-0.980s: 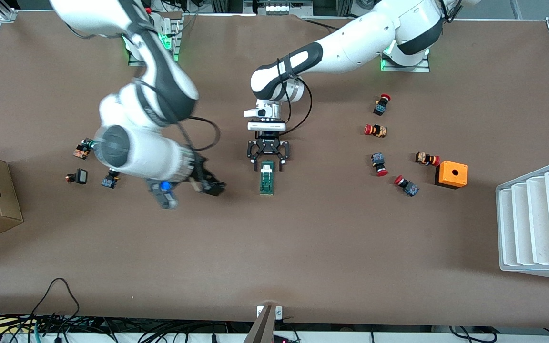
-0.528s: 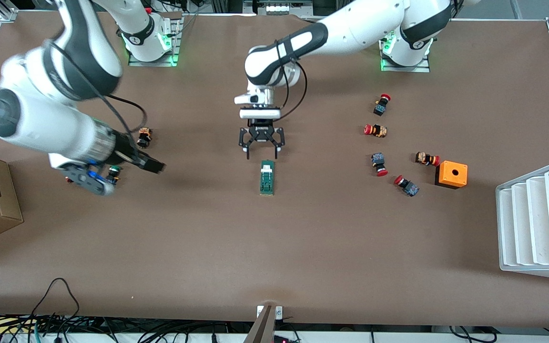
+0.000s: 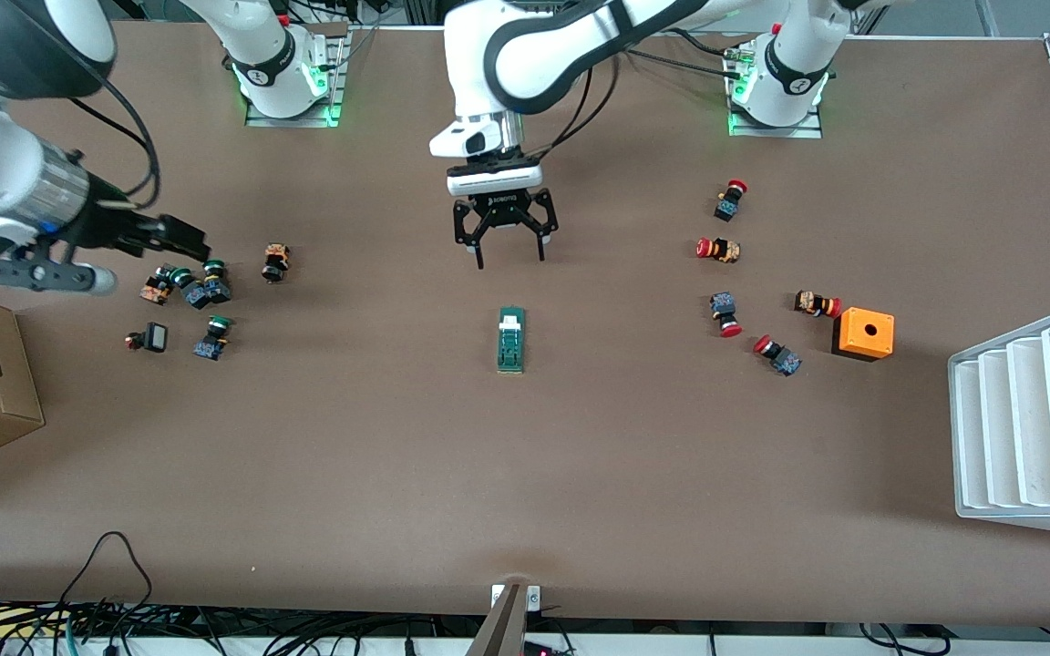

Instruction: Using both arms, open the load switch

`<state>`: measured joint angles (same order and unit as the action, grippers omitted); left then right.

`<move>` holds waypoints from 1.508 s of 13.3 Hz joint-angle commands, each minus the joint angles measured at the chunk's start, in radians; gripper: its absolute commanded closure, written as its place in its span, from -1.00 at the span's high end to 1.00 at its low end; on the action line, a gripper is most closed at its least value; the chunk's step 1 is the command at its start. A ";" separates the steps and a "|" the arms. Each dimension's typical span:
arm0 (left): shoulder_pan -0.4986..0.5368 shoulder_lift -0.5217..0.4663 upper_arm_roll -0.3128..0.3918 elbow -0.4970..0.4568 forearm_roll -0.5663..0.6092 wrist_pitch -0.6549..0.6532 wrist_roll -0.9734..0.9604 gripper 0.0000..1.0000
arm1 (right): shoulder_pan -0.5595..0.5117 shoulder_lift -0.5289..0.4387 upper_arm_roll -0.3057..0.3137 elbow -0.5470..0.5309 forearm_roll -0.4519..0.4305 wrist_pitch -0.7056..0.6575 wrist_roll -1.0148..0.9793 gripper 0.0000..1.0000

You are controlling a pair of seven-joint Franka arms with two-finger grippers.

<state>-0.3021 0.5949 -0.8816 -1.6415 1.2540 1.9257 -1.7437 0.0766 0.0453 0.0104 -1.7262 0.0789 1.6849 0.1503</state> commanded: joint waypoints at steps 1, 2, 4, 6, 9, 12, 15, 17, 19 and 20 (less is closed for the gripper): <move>0.026 -0.044 0.027 0.104 -0.239 0.006 0.221 1.00 | -0.011 -0.016 0.016 -0.007 -0.042 -0.001 -0.041 0.98; 0.031 -0.079 0.076 0.133 -0.360 0.007 0.306 1.00 | -0.011 -0.012 0.016 0.005 -0.056 -0.002 -0.049 0.98; 0.031 -0.174 0.214 0.138 -0.616 0.042 0.543 1.00 | -0.012 -0.002 0.016 0.010 -0.086 0.004 -0.098 0.98; 0.024 -0.254 0.350 0.129 -0.834 0.061 0.753 1.00 | -0.020 0.016 0.014 0.028 -0.088 0.007 -0.121 0.98; 0.017 -0.334 0.521 0.108 -1.086 0.027 0.946 1.00 | -0.021 0.015 0.014 0.036 -0.093 -0.004 -0.120 0.98; 0.011 -0.398 0.651 0.069 -1.197 -0.054 1.111 1.00 | -0.020 0.016 0.016 0.068 -0.088 -0.014 -0.118 0.98; 0.017 -0.438 0.769 0.066 -1.269 -0.141 1.213 1.00 | -0.017 0.013 0.008 0.073 -0.085 -0.031 -0.103 0.99; 0.026 -0.466 0.844 0.054 -1.309 -0.184 1.282 1.00 | -0.017 0.015 0.006 0.073 -0.088 -0.033 -0.121 0.99; 0.029 -0.483 0.918 0.051 -1.337 -0.220 1.404 1.00 | -0.018 0.013 0.003 0.077 -0.084 -0.031 -0.104 0.99; 0.029 -0.491 0.953 0.051 -1.344 -0.232 1.426 1.00 | -0.018 0.013 0.006 0.089 -0.082 -0.033 -0.103 0.99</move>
<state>-0.2695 0.1524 0.0163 -1.5508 -0.0549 1.7146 -0.3984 0.0674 0.0558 0.0091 -1.6698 0.0008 1.6733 0.0496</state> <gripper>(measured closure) 0.000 0.004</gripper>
